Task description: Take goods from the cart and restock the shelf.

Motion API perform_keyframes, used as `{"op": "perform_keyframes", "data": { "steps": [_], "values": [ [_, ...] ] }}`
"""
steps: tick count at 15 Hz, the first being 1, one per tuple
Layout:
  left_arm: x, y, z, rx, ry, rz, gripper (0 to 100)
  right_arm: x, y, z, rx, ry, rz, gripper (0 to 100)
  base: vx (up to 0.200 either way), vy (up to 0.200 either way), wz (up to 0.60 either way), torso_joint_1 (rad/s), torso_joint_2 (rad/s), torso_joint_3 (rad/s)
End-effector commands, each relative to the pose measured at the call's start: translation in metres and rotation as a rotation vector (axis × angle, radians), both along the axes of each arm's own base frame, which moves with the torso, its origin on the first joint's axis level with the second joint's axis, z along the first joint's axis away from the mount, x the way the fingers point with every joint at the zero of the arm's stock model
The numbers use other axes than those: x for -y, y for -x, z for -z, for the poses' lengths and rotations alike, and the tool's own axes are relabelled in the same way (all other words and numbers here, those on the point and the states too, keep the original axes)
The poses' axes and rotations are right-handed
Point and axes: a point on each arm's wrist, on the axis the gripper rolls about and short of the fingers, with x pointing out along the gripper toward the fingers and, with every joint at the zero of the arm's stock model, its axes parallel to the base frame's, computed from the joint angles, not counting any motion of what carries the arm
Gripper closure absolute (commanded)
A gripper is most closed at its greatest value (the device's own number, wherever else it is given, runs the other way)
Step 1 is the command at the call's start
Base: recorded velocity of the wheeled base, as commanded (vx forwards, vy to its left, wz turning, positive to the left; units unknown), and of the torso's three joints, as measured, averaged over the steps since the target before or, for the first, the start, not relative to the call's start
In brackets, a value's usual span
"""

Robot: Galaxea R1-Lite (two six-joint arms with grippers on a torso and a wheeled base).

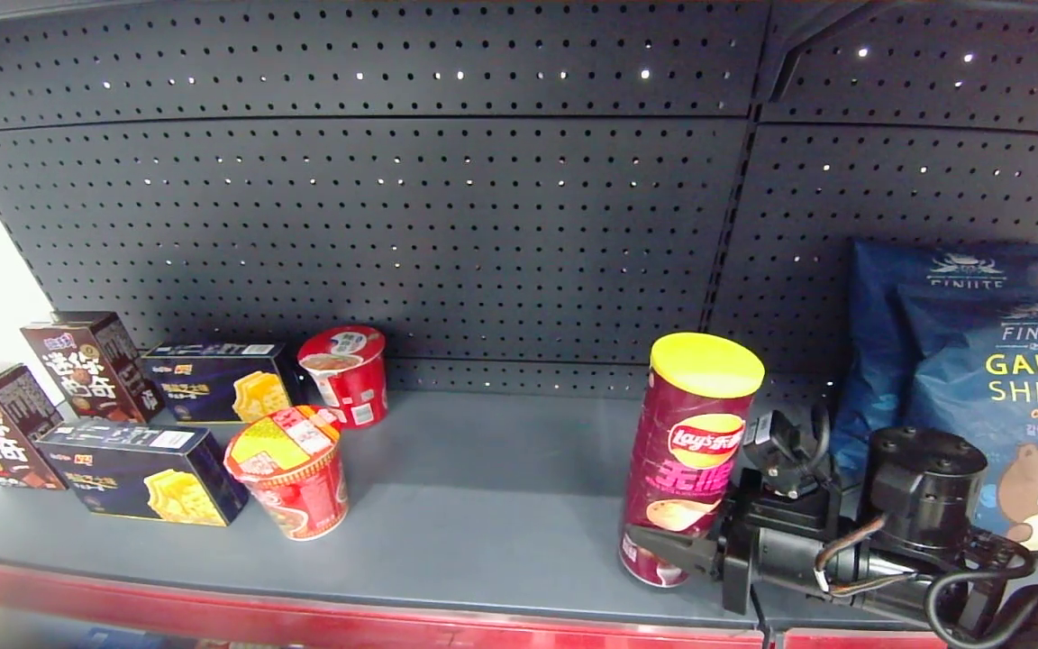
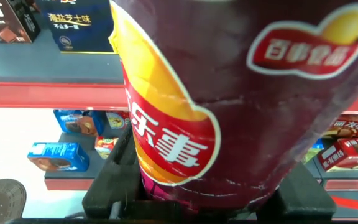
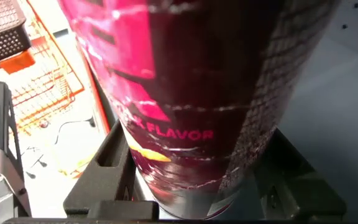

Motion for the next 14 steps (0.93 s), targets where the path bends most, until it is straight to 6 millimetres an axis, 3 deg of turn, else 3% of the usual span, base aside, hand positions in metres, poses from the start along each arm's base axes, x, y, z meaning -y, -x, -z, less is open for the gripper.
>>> {"op": "perform_keyframes", "data": {
  "steps": [1, 12, 13, 14],
  "values": [
    [0.000, 0.001, 0.000, 0.005, 0.001, -0.001, 100, -0.007, -0.003, 0.007, -0.012, 0.009, -0.014, 100, 0.000, 0.000, 0.00, 0.000, 0.00, 0.000],
    [0.000, 0.002, 0.001, 0.010, 0.023, -0.001, 100, -0.018, -0.017, 0.025, -0.019, 0.019, -0.018, 100, 0.000, 0.000, 0.00, 0.000, 0.00, 0.000],
    [0.000, 0.002, 0.001, 0.016, 0.023, -0.001, 100, -0.018, -0.016, 0.024, -0.016, 0.017, -0.020, 0, 0.000, 0.000, 0.00, 0.000, 0.00, 0.000],
    [0.000, 0.003, 0.002, 0.017, 0.026, -0.003, 100, -0.017, -0.015, 0.022, -0.012, 0.014, -0.020, 0, 0.000, 0.000, 0.00, 0.000, 0.00, 0.000]
  ]
}}
